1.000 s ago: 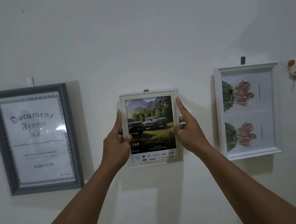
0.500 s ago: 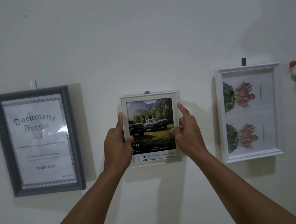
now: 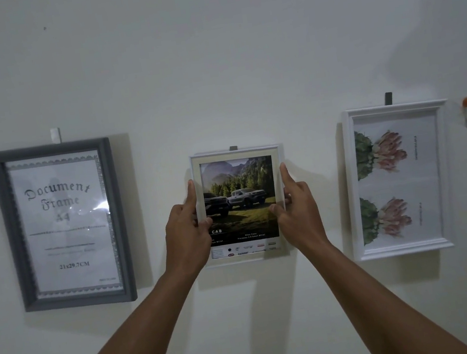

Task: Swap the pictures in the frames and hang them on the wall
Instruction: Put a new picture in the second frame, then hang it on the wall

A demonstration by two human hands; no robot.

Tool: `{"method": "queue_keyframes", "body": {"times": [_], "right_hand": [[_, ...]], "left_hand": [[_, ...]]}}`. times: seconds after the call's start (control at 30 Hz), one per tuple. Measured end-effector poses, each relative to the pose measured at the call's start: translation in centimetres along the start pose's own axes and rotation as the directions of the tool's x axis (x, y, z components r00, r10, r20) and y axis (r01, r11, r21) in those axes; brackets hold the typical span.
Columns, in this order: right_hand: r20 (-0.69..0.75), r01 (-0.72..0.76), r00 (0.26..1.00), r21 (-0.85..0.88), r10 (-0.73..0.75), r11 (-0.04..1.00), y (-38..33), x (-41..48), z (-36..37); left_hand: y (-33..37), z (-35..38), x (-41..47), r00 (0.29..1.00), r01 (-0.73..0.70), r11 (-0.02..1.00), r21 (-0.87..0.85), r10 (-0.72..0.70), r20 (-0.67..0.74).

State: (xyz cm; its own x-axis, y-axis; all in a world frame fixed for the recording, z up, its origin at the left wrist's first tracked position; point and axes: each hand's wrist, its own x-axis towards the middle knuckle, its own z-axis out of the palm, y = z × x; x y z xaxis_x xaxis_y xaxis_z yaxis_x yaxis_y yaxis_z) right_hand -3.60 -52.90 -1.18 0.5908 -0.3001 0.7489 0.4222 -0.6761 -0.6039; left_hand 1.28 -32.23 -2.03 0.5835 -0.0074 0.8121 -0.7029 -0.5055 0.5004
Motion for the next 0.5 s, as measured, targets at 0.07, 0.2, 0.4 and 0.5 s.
{"method": "queue_keyframes", "body": {"times": [0.07,0.2,0.4,0.5], "right_hand": [[-0.005,0.013,1.000,-0.016,-0.013,1.000,0.15,0.04,-0.01],[-0.011,0.026,1.000,-0.050,-0.027,0.998,0.36,0.16,0.08],[-0.061,0.072,0.994,-0.243,-0.089,0.967,0.55,-0.22,0.54],[-0.080,0.062,0.993,-0.299,-0.090,0.952,0.95,-0.36,0.84]], "left_hand": [[-0.09,0.13,-0.03,1.000,-0.008,1.000,0.010,0.008,-0.001],[-0.37,0.40,0.09,1.000,0.002,0.997,0.078,-0.001,-0.015],[-0.18,0.42,0.17,1.000,0.002,0.998,0.058,0.000,-0.028],[-0.48,0.32,0.27,0.999,-0.016,0.998,0.057,0.019,-0.047]]}}
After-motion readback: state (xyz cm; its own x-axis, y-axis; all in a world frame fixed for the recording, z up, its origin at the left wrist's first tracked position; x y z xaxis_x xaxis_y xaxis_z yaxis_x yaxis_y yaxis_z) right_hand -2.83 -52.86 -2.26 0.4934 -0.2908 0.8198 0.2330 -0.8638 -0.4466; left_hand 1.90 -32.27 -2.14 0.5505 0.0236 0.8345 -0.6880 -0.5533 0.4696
